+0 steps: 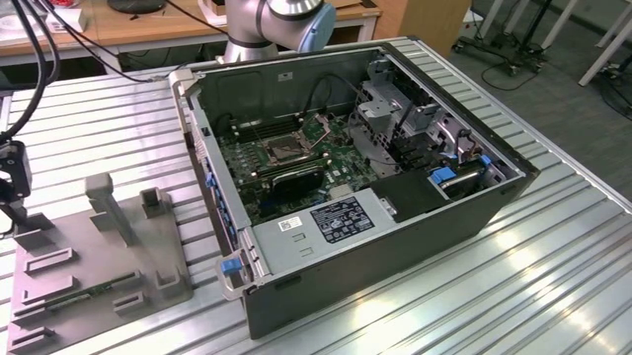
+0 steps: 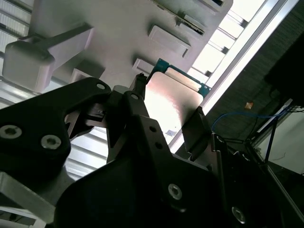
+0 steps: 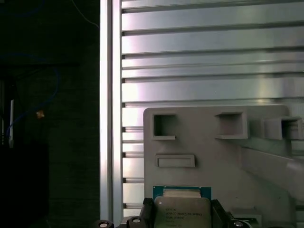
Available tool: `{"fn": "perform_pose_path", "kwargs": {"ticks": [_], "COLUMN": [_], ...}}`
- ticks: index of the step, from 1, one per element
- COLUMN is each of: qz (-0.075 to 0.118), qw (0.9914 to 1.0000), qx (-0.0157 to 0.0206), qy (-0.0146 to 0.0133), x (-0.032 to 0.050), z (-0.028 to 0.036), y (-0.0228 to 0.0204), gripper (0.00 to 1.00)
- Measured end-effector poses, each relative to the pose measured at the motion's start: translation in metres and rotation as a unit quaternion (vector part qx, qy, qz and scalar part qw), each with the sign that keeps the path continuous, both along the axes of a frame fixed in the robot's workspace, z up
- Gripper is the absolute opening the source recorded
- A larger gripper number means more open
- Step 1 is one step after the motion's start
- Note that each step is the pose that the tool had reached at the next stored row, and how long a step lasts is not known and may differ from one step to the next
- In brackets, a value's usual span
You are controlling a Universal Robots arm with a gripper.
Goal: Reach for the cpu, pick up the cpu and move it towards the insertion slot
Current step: 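Pick up the cpu and move it towards the insertion slot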
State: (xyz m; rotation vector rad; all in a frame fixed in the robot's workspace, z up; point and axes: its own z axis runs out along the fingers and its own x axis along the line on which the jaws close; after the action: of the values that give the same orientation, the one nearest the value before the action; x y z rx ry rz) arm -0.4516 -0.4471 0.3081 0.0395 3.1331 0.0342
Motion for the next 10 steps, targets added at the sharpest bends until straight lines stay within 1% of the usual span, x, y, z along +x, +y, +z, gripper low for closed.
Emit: {"fn": "perform_pose_path", "kwargs": {"ticks": [10], "qz": [0.0], "qw": [1.0], "qx": [0.0], "qy": [0.0], "x": [0.0], "z": [0.0113], "y": [0.0], "gripper": [0.55]}}
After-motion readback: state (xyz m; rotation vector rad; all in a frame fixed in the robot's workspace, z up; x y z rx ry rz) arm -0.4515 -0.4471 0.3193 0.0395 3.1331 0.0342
